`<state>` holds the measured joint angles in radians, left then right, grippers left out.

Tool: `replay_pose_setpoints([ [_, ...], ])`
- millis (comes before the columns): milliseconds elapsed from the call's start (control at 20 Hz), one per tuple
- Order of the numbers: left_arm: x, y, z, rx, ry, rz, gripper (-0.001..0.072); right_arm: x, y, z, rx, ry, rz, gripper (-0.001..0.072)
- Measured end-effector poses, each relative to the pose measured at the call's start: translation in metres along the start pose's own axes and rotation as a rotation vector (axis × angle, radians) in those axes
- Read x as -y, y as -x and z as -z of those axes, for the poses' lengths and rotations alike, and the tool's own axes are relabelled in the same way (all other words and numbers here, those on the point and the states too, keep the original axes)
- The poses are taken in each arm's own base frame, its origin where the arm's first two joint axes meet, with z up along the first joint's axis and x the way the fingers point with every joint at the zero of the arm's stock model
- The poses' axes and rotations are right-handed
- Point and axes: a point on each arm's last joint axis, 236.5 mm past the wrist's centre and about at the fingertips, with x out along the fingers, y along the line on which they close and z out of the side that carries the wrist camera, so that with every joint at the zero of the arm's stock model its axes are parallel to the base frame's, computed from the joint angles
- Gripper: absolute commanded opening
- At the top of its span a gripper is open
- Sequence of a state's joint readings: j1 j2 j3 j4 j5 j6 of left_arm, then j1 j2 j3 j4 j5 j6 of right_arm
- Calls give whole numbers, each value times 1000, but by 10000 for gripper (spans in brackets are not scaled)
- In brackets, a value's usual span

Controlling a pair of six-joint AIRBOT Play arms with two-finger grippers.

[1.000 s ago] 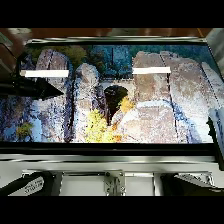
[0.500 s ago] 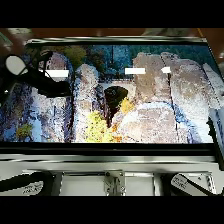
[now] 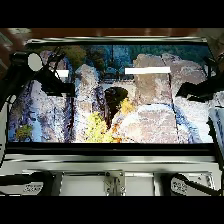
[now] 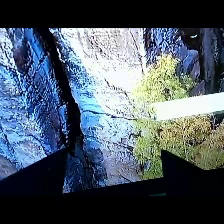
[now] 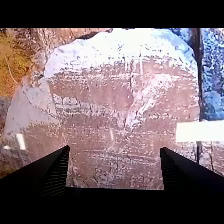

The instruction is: Fold the shirts.

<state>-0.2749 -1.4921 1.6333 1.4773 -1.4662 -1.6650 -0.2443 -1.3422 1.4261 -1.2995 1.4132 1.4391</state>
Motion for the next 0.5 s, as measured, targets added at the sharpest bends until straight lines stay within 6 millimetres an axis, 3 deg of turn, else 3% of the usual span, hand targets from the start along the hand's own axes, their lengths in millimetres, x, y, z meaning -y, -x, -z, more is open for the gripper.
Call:
replay_pose_setpoints([
  [200, 0, -1, -13, 52, -26, -4, 688, -14, -3, 3, -17, 10, -30, 673],
  [500, 0, -1, -22, 90, -104, -7, 689, -18, -4, 4, -23, 12, -42, 673],
])
